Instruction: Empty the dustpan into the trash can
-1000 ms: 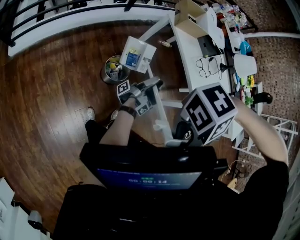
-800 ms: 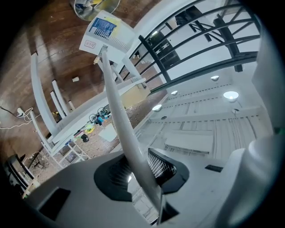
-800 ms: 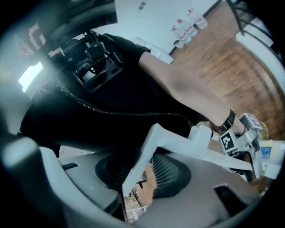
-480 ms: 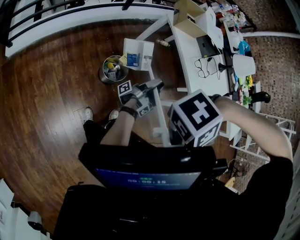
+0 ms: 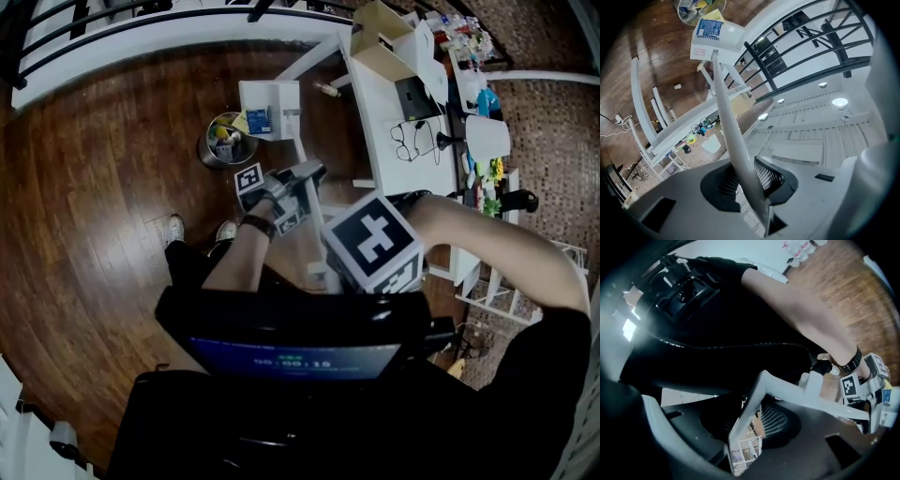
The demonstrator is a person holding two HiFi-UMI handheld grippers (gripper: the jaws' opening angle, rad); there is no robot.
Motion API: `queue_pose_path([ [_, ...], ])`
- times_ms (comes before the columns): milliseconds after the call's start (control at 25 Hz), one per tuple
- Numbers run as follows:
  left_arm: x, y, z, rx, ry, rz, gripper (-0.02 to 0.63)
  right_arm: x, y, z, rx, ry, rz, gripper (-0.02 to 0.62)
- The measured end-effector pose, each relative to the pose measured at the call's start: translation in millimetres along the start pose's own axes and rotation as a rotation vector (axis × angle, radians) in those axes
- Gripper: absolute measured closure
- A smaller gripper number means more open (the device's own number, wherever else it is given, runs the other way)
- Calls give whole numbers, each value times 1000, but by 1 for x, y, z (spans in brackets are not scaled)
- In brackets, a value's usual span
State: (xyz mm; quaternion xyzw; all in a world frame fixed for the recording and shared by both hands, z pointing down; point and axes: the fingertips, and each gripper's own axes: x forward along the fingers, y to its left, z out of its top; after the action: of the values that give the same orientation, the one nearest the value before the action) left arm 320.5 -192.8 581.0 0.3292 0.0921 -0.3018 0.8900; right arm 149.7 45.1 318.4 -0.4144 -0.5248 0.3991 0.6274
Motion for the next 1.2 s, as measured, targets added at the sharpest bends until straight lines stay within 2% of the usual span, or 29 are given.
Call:
queue_pose_path([
  [240, -4, 5, 3, 2, -20, 7, 535, 3, -2, 0, -5, 73, 26, 471],
  [640, -3, -2, 1, 19, -28, 3, 535, 4, 0, -1, -10, 34, 8, 471],
  [920, -11, -21, 10, 67, -47, 29, 526, -9, 2, 8, -35, -64, -74, 472],
  [1200, -19, -59, 14, 137, -78, 39, 520, -26, 1, 10, -106, -210, -240, 472],
])
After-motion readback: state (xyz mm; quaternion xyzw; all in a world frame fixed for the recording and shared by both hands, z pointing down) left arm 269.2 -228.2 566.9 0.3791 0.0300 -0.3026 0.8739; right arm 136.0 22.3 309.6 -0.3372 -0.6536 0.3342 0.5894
